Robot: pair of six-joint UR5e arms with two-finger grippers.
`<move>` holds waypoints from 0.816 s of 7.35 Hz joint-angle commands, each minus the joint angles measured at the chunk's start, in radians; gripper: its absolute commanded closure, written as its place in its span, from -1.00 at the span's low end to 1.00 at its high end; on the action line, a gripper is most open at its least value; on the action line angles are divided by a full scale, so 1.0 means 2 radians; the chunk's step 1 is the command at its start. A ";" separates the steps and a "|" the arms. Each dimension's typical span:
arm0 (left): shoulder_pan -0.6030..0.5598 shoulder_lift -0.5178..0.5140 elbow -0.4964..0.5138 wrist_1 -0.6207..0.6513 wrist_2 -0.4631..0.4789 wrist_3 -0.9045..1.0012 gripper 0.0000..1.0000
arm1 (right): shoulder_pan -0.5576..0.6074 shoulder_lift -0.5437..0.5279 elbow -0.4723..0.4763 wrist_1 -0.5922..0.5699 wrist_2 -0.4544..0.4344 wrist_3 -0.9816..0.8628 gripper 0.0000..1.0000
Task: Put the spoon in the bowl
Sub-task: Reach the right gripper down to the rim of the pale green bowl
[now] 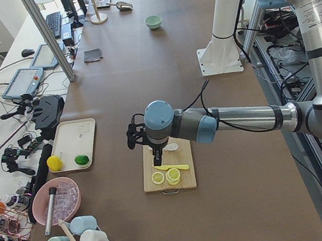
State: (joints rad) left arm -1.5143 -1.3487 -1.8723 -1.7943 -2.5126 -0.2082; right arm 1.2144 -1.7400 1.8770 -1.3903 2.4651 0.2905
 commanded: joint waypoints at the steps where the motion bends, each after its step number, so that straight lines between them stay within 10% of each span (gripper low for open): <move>1: 0.001 -0.001 -0.001 -0.003 0.001 -0.006 -0.96 | -0.036 0.031 -0.026 0.003 -0.008 0.047 -0.73; 3: 0.002 -0.007 -0.002 -0.003 0.021 -0.006 -0.96 | -0.054 0.048 -0.126 0.135 -0.008 0.053 -0.65; 6: 0.001 -0.013 -0.004 -0.002 0.022 -0.009 -0.96 | -0.079 0.055 -0.112 0.162 -0.010 0.139 -0.63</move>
State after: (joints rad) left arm -1.5123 -1.3728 -1.8762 -1.7980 -2.4694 -0.2242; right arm 1.0853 -1.6325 1.6489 -1.0943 2.4522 0.5189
